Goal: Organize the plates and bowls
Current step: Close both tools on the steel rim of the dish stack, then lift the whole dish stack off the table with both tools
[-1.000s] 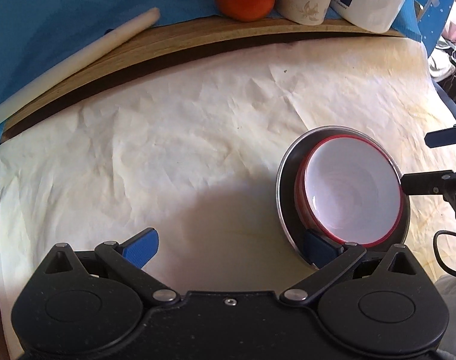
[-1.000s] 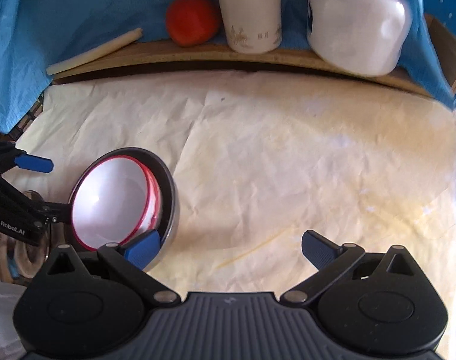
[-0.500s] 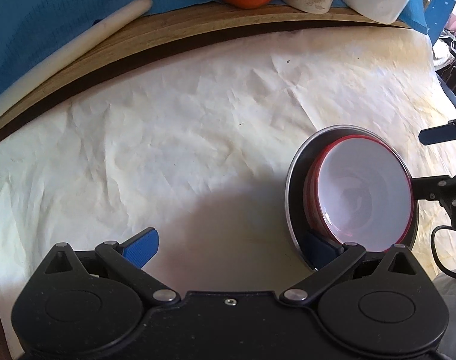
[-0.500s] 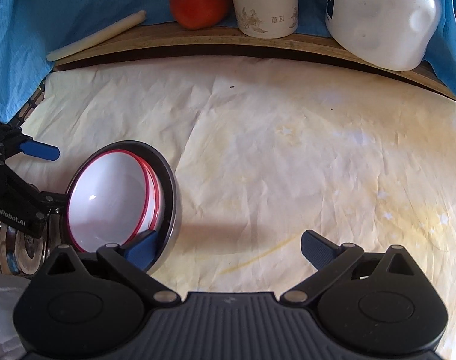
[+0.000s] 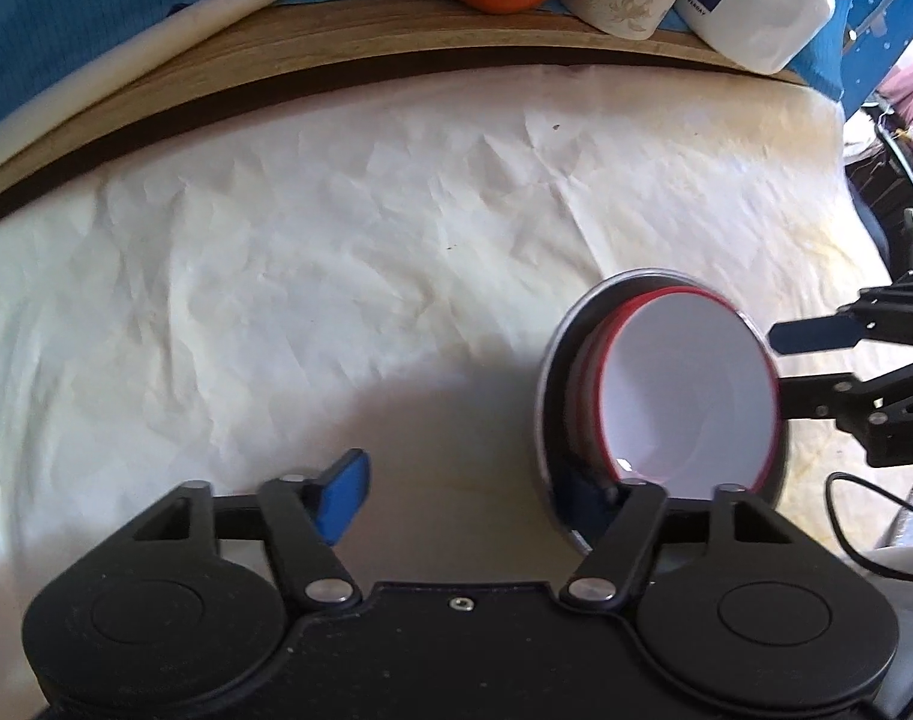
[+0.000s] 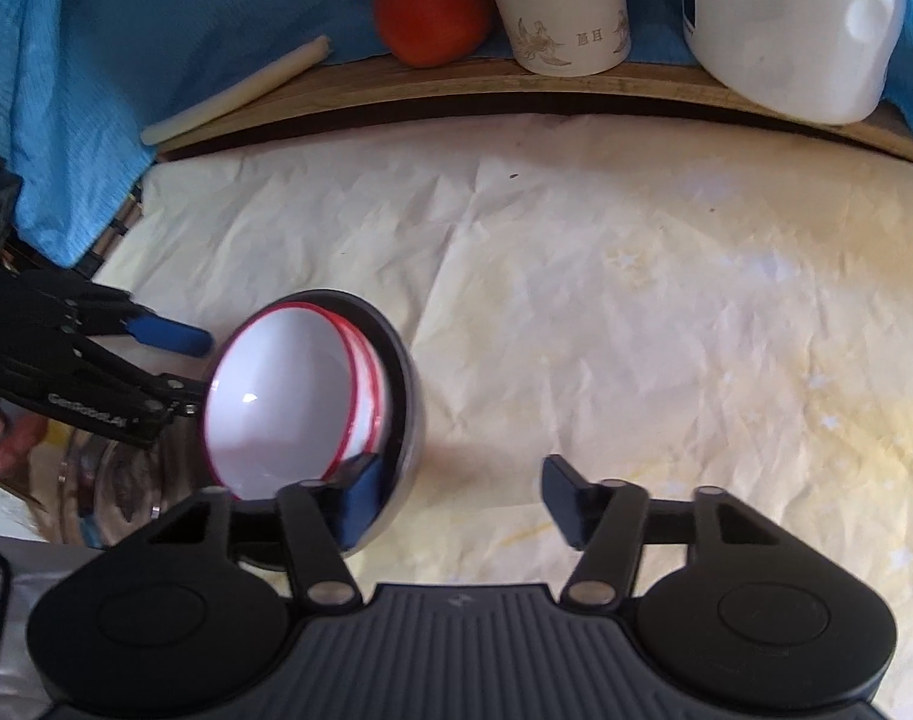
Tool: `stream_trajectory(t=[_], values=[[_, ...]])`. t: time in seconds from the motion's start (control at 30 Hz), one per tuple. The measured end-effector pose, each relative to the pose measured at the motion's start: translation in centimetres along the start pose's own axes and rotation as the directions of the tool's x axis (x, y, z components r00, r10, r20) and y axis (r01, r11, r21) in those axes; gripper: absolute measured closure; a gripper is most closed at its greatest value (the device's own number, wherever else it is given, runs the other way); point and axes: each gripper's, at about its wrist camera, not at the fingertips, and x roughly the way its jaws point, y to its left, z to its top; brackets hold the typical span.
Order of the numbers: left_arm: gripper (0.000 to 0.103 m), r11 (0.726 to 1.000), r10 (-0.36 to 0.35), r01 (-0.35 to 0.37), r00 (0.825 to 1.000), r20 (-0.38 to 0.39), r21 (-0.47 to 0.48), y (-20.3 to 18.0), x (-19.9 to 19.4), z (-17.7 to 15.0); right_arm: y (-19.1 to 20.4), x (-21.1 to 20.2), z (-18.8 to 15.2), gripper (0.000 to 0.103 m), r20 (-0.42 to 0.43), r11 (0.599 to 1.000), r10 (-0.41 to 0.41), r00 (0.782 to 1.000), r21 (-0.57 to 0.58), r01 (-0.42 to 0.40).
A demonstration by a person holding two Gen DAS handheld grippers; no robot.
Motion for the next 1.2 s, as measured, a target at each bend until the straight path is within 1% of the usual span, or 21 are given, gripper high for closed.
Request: stream_trajectory(t=[0.07,0.1,0.17,0.2,0.27,0.3,0.37,0.43,0.57,0.77,0.87,1.0,1.2], values=[[0.046,1.0,-0.019,0.019,1.0,0.001,-0.003,-0.1,-0.1,0.0,0.0,0.0,0.0,0.051,0.003,1.0,0.01,1.0,0.004,-0.01],[0.048,1.0,-0.024,0.024,1.0,0.002,-0.005,-0.2,-0.1,-0.1,0.0,-0.1,-0.1,0.054,0.005,1.0,0.018,1.0,0.008,-0.018],[0.057,0.999,-0.036,0.036,0.999,0.002,-0.005,-0.4,-0.2,0.0,-0.1,-0.1,-0.2,0.057,0.008,0.999,0.032,0.999,0.019,-0.032],[0.059,0.999,-0.041,0.041,0.999,0.002,-0.005,-0.5,-0.2,0.0,-0.2,-0.1,-0.2,0.061,0.011,0.999,0.047,0.999,0.025,-0.047],[0.071,0.999,-0.051,0.051,0.999,0.004,-0.004,-0.9,-0.2,0.0,-0.3,-0.1,-0.3,0.069,0.013,0.997,0.07,0.997,0.04,-0.07],[0.075,0.998,-0.055,0.055,0.998,0.005,-0.001,-1.1,-0.2,0.0,-0.3,0.0,-0.4,0.072,0.015,0.996,0.079,0.997,0.049,-0.079],[0.088,0.998,-0.063,0.063,0.998,0.008,0.006,-1.7,-0.2,0.0,-0.1,0.0,-0.4,0.075,0.013,0.995,0.08,0.997,0.053,-0.08],[0.093,0.998,-0.062,0.062,0.998,0.009,0.012,-2.2,-0.2,0.1,0.2,0.0,-0.3,0.078,0.006,0.996,0.07,0.998,0.051,-0.07],[0.093,0.998,-0.058,0.058,0.998,0.011,0.0,-2.2,-0.1,0.1,0.6,0.2,-0.1,0.079,-0.011,0.997,0.05,0.999,0.056,-0.05],[0.093,0.999,-0.049,0.049,0.999,0.016,-0.008,-2.2,-0.1,0.0,0.3,0.5,-0.1,0.078,-0.017,0.994,0.058,0.998,0.095,-0.056],[0.093,0.998,-0.053,0.053,0.998,0.019,-0.018,-2.1,0.0,0.0,0.0,0.5,-0.3,0.086,-0.002,0.989,0.082,0.997,0.121,-0.081],[0.093,0.998,-0.053,0.053,0.998,0.022,-0.025,-2.0,0.0,-0.1,-0.1,0.4,-0.6,0.089,0.017,0.984,0.094,0.995,0.153,-0.096],[0.093,0.999,-0.04,0.041,0.999,0.024,-0.027,-2.1,-0.1,-0.1,0.1,0.4,-0.6,0.09,0.018,0.986,0.081,0.997,0.147,-0.083]])
